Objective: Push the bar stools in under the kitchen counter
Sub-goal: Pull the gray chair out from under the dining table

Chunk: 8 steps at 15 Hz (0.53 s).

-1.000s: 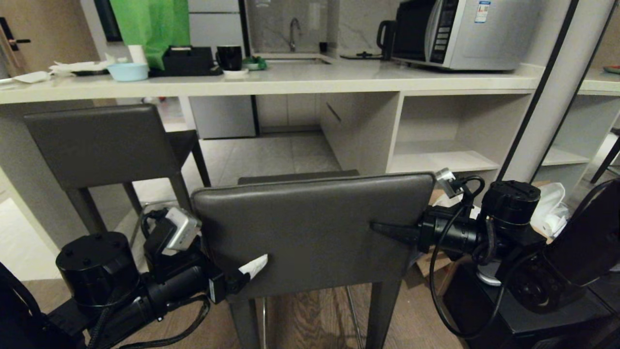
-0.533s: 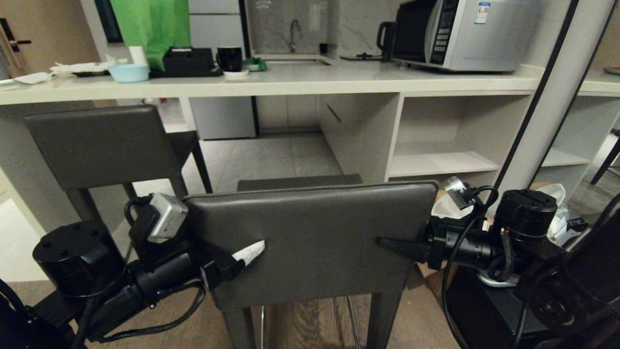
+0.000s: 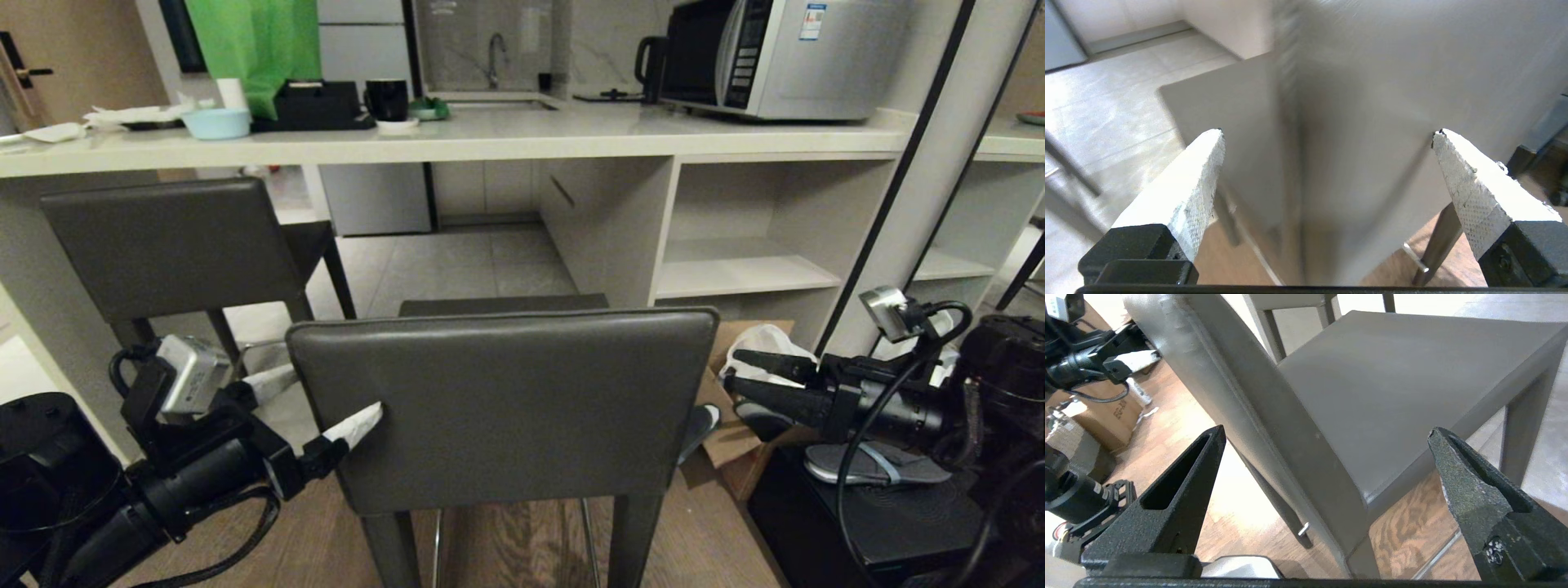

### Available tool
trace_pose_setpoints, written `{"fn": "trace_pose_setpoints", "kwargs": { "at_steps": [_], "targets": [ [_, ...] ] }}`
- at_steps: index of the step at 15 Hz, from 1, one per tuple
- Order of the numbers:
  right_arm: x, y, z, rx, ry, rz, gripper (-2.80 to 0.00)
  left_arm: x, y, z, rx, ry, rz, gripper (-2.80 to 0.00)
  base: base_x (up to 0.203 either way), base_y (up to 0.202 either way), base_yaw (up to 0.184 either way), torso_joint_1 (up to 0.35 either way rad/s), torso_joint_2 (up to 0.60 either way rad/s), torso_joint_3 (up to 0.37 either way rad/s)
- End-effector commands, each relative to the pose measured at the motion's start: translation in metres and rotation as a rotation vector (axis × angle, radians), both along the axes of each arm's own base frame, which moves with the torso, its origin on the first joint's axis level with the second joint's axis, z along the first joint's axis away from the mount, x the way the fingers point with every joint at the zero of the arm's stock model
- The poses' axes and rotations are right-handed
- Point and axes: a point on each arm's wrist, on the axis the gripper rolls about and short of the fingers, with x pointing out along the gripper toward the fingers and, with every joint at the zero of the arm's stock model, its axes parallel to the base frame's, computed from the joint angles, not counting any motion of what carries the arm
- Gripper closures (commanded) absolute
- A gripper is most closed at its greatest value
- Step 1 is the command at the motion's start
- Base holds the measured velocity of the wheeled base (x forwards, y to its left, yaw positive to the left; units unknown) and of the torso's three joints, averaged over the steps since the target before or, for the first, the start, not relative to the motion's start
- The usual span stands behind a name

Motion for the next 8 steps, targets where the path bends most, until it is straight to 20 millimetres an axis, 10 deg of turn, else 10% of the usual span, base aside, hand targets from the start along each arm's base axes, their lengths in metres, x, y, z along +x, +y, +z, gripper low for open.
{"fn": "trace_pose_setpoints", "kwargs": {
  "at_steps": [1, 8],
  "targets": [
    [-0.023, -0.002, 0.006, 0.0, -0.01, -0.001, -2.8, -0.017, 0.001, 0.005, -0.004, -0.023, -0.018, -2.8, 0.0, 0.0, 0.0, 0.0, 0.0, 0.0],
    [-0.049, -0.013, 0.035, -0.001, -0.136, -0.144, -2.8, -0.071, 0.016, 0.037, -0.073, -0.203, 0.048, -2.8, 0.0, 0.0, 0.0, 0.0, 0.0, 0.0]
  ]
}}
